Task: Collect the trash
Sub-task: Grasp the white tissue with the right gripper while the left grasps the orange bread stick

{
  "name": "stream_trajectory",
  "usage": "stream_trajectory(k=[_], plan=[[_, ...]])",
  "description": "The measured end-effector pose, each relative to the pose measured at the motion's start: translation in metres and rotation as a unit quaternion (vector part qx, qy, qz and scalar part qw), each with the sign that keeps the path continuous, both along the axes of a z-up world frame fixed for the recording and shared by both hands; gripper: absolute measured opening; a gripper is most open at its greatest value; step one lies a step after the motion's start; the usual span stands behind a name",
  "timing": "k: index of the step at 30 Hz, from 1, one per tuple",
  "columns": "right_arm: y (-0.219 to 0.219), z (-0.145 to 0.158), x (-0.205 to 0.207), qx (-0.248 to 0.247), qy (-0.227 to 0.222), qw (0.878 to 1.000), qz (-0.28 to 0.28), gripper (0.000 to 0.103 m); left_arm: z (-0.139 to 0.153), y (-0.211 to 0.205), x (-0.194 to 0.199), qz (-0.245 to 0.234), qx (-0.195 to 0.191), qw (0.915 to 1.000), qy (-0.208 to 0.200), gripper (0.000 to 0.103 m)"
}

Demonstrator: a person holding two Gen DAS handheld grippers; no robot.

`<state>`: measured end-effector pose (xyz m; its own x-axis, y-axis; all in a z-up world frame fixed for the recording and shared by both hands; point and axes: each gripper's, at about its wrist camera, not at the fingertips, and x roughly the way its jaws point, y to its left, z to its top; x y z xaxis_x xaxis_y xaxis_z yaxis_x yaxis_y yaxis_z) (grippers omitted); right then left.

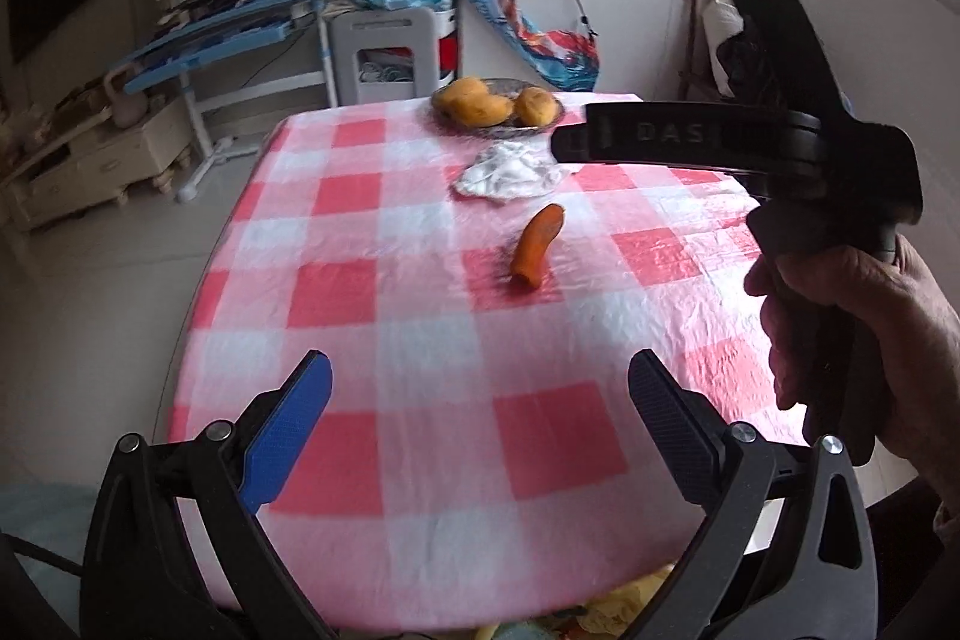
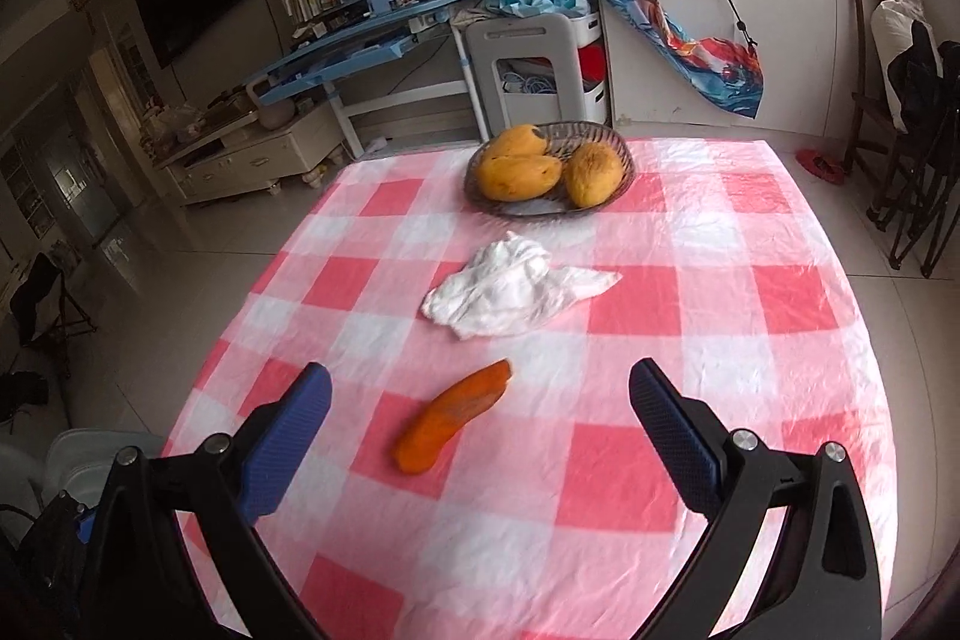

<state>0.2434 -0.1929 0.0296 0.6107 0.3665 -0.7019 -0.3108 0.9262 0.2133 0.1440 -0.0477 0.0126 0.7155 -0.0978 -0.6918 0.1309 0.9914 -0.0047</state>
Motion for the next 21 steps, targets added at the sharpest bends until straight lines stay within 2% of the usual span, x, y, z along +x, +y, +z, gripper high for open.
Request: stream_trajectory(k=[3,8,12,13,14,15,16,17,18,20,21], plan=[[0.008,-0.013,0.027,-0.027,0.015,0.999,0.031,0.095,-0.004,-0.020,0.031,-0.018,0.008,0.9998,-0.001,0.096],[0.028,-0.025,0.062,-0.057,0.014,0.996,0.074,0.095,-0.016,-0.025,0.070,-0.017,-0.012,0.9997,0.014,0.096],[0.036,-0.035,0.089,-0.055,0.022,0.994,0.092,0.095,-0.022,-0.018,0.096,-0.006,-0.037,0.9989,0.028,0.096],[0.038,-0.038,0.093,-0.059,0.026,0.993,0.099,0.091,-0.023,-0.018,0.101,-0.006,-0.038,0.9988,0.029,0.096],[0.041,-0.043,0.095,-0.065,0.034,0.991,0.109,0.077,-0.024,-0.020,0.106,-0.007,-0.035,0.9989,0.030,0.096],[0.044,-0.048,0.097,-0.076,0.045,0.989,0.119,0.070,-0.025,-0.020,0.111,-0.008,-0.032,0.9990,0.031,0.095],[0.046,-0.052,0.096,-0.090,0.046,0.987,0.123,0.061,-0.026,-0.022,0.116,-0.009,-0.030,0.9990,0.033,0.091],[0.046,-0.051,0.094,-0.095,0.036,0.987,0.128,0.056,-0.027,-0.025,0.122,-0.012,-0.029,0.9988,0.037,0.089],[0.043,-0.051,0.093,-0.097,0.034,0.986,0.128,0.053,-0.029,-0.027,0.127,-0.014,-0.029,0.9986,0.042,0.085],[0.033,-0.049,0.097,-0.087,0.039,0.988,0.119,0.023,-0.032,-0.035,0.138,-0.023,-0.028,0.9979,0.053,0.073],[0.026,-0.050,0.099,-0.076,0.045,0.990,0.111,0.019,-0.036,-0.040,0.143,-0.028,-0.020,0.9975,0.062,0.055]])
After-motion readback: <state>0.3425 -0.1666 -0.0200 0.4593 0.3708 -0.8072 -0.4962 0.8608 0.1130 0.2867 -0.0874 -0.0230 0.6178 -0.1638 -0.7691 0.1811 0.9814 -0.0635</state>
